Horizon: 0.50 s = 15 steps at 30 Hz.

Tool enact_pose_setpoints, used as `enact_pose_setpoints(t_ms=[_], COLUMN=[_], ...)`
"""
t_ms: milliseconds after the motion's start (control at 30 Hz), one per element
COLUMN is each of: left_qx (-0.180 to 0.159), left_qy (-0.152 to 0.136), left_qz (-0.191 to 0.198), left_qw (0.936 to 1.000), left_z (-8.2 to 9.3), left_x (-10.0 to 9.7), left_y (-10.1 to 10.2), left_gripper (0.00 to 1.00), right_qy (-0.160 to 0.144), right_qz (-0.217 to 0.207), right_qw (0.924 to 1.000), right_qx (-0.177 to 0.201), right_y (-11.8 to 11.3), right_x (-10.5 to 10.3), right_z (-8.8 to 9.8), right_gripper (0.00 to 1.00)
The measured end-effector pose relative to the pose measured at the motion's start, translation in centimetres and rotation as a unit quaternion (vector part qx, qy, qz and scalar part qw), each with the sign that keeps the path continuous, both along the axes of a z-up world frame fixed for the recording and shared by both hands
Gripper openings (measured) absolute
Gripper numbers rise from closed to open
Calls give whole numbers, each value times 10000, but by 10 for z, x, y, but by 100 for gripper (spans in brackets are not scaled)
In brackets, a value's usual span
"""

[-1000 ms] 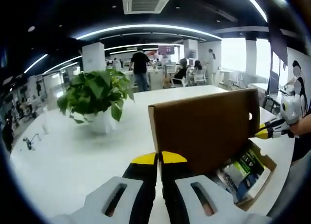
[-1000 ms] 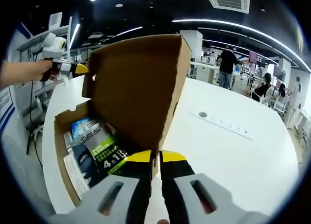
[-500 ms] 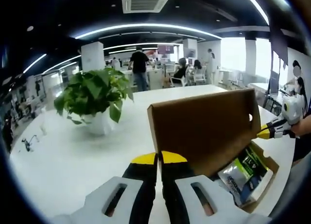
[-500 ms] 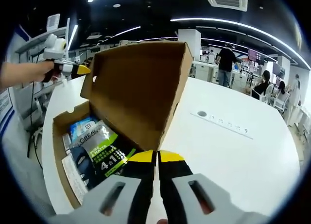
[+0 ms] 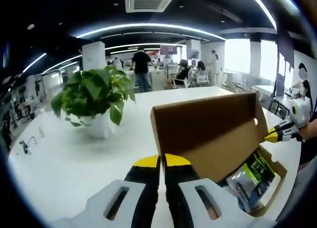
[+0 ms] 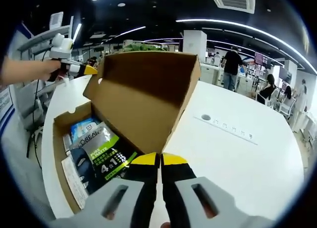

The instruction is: Operate the shoe box by opening the lid, removing the specified soft item, and placing it in the target area until the item is outside and the box remains undamaged.

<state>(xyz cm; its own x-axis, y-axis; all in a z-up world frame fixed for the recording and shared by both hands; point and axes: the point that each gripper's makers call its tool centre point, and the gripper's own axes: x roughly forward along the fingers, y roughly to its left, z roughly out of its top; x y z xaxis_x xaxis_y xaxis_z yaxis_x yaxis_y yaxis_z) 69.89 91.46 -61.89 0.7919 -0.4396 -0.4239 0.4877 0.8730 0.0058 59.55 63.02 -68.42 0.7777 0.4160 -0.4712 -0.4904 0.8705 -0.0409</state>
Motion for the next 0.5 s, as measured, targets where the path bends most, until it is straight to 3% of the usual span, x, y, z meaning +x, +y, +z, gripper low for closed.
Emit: enact_pose_setpoints(t_ms=[200,333,500], left_qx=[-15,-63,-30], left_qy=[26,77,251], left_qz=[-22,51,88], left_qw=[10000,9999,9996], left_z=[-2,-3,-12], left_x=[3,5,-1], left_y=[-1,2,6], left_gripper=[0,5,8], right_qy=[-4,3,-5], right_qz=[39,46,74], right_qw=[10000,10000,9999], right_qx=[-36,-43,-80], right_y=[0,0,0], right_x=[1,1,2], right_z=[0,0,0], right_gripper=[0,0,0])
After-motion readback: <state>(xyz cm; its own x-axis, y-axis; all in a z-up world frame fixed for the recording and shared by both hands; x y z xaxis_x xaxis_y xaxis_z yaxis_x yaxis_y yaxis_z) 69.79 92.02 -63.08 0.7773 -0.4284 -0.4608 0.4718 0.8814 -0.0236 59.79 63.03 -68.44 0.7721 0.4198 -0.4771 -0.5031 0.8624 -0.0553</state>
